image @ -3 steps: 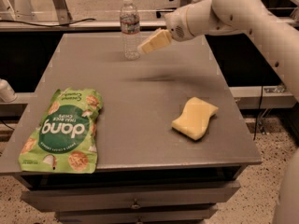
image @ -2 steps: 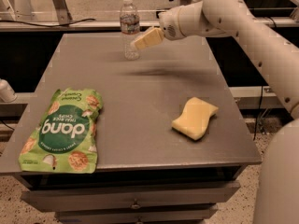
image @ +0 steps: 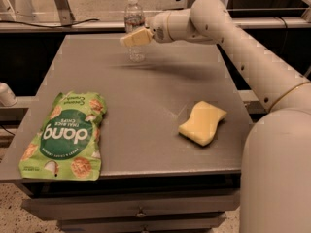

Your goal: Move water bottle near green rice chip bag

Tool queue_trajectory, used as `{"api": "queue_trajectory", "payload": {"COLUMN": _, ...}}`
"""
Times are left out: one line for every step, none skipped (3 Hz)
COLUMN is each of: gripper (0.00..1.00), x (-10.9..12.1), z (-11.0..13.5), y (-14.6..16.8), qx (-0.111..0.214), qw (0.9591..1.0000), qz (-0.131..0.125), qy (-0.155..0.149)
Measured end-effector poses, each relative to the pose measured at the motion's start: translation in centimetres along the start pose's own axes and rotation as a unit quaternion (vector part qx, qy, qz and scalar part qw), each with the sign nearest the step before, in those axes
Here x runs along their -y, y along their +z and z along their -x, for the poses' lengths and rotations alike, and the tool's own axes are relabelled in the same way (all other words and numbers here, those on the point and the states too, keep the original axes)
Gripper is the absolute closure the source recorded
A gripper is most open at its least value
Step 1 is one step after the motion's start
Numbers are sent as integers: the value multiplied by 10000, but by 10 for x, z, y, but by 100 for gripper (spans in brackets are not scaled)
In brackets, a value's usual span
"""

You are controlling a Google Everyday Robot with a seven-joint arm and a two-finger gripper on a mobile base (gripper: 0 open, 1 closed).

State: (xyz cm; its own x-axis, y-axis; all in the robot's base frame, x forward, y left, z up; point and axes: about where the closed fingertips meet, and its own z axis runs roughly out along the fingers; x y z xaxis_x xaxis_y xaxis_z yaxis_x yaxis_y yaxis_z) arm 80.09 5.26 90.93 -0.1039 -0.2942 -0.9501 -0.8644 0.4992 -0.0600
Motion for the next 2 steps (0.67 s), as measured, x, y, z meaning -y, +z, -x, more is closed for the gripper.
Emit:
{"api": "queue_trajectory", "payload": {"gripper": 41, "x": -1, "z": 1, "y": 5, "qx": 82, "qw": 9999, "qz": -28, "qy": 90}}
{"api": "queue_trajectory", "payload": {"gripper": 64, "x": -8, "z": 6, "y": -3, "qx": 154, "qw": 9997, "qz": -100, "qy": 138}}
